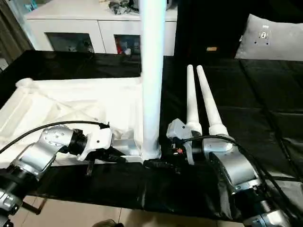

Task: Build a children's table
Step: Rotate leg to tighten

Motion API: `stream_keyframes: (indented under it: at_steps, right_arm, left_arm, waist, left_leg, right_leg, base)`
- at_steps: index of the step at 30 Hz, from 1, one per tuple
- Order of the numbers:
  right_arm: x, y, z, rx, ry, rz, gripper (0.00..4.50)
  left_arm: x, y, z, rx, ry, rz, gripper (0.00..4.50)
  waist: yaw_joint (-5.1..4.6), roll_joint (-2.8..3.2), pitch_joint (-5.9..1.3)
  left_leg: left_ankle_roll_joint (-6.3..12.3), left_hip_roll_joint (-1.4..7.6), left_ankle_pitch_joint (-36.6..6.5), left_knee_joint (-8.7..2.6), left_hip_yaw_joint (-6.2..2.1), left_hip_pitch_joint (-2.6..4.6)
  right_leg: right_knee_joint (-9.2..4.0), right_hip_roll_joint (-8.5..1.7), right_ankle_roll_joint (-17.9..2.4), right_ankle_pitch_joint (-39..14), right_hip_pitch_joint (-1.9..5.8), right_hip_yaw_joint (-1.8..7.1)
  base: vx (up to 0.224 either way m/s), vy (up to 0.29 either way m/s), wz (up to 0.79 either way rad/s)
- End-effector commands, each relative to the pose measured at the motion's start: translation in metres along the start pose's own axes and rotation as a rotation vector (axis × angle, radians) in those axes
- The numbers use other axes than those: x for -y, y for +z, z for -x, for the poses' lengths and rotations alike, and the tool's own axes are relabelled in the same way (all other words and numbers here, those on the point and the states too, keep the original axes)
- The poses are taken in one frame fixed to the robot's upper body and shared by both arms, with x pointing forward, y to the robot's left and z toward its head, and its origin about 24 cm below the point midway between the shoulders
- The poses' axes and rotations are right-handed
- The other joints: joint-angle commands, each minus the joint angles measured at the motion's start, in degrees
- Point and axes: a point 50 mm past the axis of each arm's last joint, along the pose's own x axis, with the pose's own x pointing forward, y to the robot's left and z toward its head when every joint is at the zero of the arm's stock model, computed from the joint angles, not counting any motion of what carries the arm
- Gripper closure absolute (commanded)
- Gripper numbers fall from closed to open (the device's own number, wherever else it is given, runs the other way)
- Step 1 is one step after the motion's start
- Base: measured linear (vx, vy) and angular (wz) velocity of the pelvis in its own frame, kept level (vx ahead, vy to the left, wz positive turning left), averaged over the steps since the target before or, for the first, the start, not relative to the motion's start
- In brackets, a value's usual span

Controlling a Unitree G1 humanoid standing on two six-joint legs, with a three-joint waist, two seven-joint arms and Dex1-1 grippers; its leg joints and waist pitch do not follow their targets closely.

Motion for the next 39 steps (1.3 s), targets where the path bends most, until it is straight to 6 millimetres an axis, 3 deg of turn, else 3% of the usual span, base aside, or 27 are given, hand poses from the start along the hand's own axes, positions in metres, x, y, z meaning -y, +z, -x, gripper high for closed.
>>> stream_keyframes:
  at_steps: [1,6,14,19,20,21,23,24,25,28,29,31,32,35,36,39]
  right_arm:
    - [-0.001,0.002,-0.003,0.009,0.035,-0.011,0.66]
    - [-0.001,0.002,-0.004,0.012,0.047,-0.023,0.85]
    - [-0.002,0.0,-0.005,0.015,0.054,-0.047,1.64]
    - [-0.004,-0.003,-0.009,0.026,0.045,-0.068,1.77]
    - [-0.004,-0.003,-0.011,0.047,0.019,-0.095,1.77]
    - [-0.004,-0.002,-0.012,0.054,0.01,-0.105,1.78]
    - [0.002,-0.004,-0.021,0.072,-0.106,-0.181,1.78]
    - [0.004,-0.005,-0.023,0.07,-0.138,-0.198,1.79]
    - [0.007,-0.006,-0.025,0.062,-0.179,-0.205,1.79]
    - [0.017,-0.008,-0.037,0.07,-0.342,-0.255,1.8]
    - [0.022,-0.008,-0.042,0.084,-0.422,-0.283,1.8]
    - [0.025,-0.007,-0.049,0.082,-0.474,-0.292,1.8]
    - [0.026,-0.007,-0.051,0.081,-0.49,-0.298,1.8]
    - [0.031,-0.004,-0.062,0.091,-0.584,-0.345,1.8]
    - [0.03,-0.003,-0.064,0.086,-0.589,-0.338,1.8]
    - [0.029,0.002,-0.068,0.095,-0.565,-0.279,1.8]
  left_arm:
    - [-0.002,0.008,0.0,-0.003,-0.035,-0.064,4.5]
    - [-0.003,0.008,0.001,0.003,-0.039,-0.065,4.5]
    - [-0.004,0.005,0.004,-0.001,-0.037,-0.054,4.5]
    - [-0.004,0.004,0.004,0.008,-0.019,-0.029,4.5]
    - [-0.004,0.005,0.003,0.023,0.012,0.005,4.5]
    - [-0.005,0.005,0.002,0.028,0.023,0.018,4.5]
    - [-0.009,0.011,-0.001,0.091,0.121,0.122,4.5]
    - [-0.01,0.013,-0.002,0.106,0.146,0.149,4.5]
    - [-0.011,0.014,-0.003,0.115,0.168,0.164,4.5]
    - [-0.014,0.024,-0.011,0.159,0.259,0.237,4.5]
    - [-0.017,0.031,-0.016,0.181,0.315,0.274,4.5]
    - [-0.019,0.039,-0.021,0.201,0.365,0.295,4.5]
    - [-0.02,0.041,-0.023,0.199,0.381,0.3,4.5]
    - [-0.021,0.052,-0.032,0.185,0.459,0.303,4.5]
    - [-0.021,0.054,-0.034,0.183,0.474,0.303,4.5]
    - [-0.02,0.055,-0.035,0.173,0.487,0.289,4.5]
  waist:
    - [-0.03,-0.63,-3.77]
    - [0.08,-0.61,-3.79]
    - [0.2,-0.31,-3.85]
    - [0.22,-0.3,-3.87]
    - [0.13,-0.72,-3.87]
    - [0.23,-0.59,-3.83]
    - [0.05,-0.62,-3.56]
    - [-0.29,-1.05,-3.47]
    - [-0.59,-0.83,-3.34]
    - [-1.66,-0.75,-3.22]
    - [-2.2,-0.99,-3.36]
    - [-2.89,-0.86,-3.32]
    - [-3.0,-1.1,-3.56]
    - [-2.95,-1.03,-3.66]
    - [-2.99,-1.26,-3.71]
    - [-2.68,-1.11,-3.87]
  left_leg:
    - [3.02,3.09,-11.19,-3.87,-0.96,0.94]
    - [2.97,3.0,-10.93,-3.78,-0.89,0.86]
    - [2.61,3.05,-11.22,-3.81,-0.96,0.92]
    - [2.53,3.05,-11.19,-3.81,-0.97,0.95]
    - [2.51,3.07,-11.08,-3.85,-0.91,0.9]
    - [2.54,3.07,-11.05,-3.84,-0.95,0.95]
    - [2.08,2.94,-11.97,-3.94,-0.97,0.96]
    - [1.67,3.03,-12.21,-4.03,-0.83,1.04]
    - [0.81,2.78,-13.52,-4.11,-1.09,1.1]
    - [-0.36,2.67,-14.63,-4.5,-1.42,0.84]
    - [-0.28,2.61,-14.65,-4.33,-1.37,0.98]
    - [0.0,2.48,-13.95,-4.18,-1.2,0.86]
    - [0.59,2.36,-12.73,-4.01,-1.21,0.74]
    - [1.93,2.3,-10.09,-3.72,-1.04,0.59]
    - [2.15,2.36,-9.45,-3.74,-1.02,0.5]
    - [2.9,2.47,-8.0,-3.61,-0.94,0.55]
  right_leg:
    - [-4.27,-4.51,-11.75,-12.84,2.71,2.46]
    - [-4.23,-4.53,-11.94,-12.34,2.77,2.45]
    - [-4.17,-4.53,-12.17,-11.85,2.83,2.39]
    - [-4.04,-4.47,-12.49,-11.21,2.82,2.37]
    - [-4.0,-4.49,-12.56,-11.12,2.9,2.38]
    - [-3.98,-4.56,-12.66,-11.31,2.84,2.41]
    - [-4.33,-4.58,-12.09,-14.68,2.7,2.39]
    - [-4.33,-4.62,-12.14,-15.38,2.73,2.51]
    - [-4.7,-4.68,-11.04,-19.88,2.52,2.36]
    - [-4.81,-4.58,-9.98,-21.76,2.58,2.14]
    - [-4.89,-4.6,-9.97,-20.82,2.67,2.31]
    - [-4.89,-4.47,-10.95,-18.8,2.53,2.3]
    - [-4.85,-4.47,-10.99,-17.52,2.85,2.3]
    - [-4.85,-4.43,-11.0,-15.23,2.84,2.33]
    - [-4.8,-4.41,-10.98,-14.54,2.93,2.33]
    - [-4.41,-4.28,-11.44,-11.15,2.95,2.27]
  base:
    - [0.0,0.0,0.0]
    - [0.0,0.0,0.0]
    - [0.0,0.0,0.0]
    - [0.0,0.0,0.0]
    - [0.0,0.0,0.0]
    - [0.0,0.0,0.0]
    - [0.0,0.0,0.0]
    - [0.0,0.0,0.0]
    - [0.0,0.0,0.0]
    - [0.0,0.0,0.0]
    - [0.0,0.0,0.0]
    - [0.0,0.0,0.0]
    - [0.0,0.0,0.0]
    - [0.0,0.0,0.0]
    - [0.0,0.0,0.0]
    - [0.0,0.0,0.0]
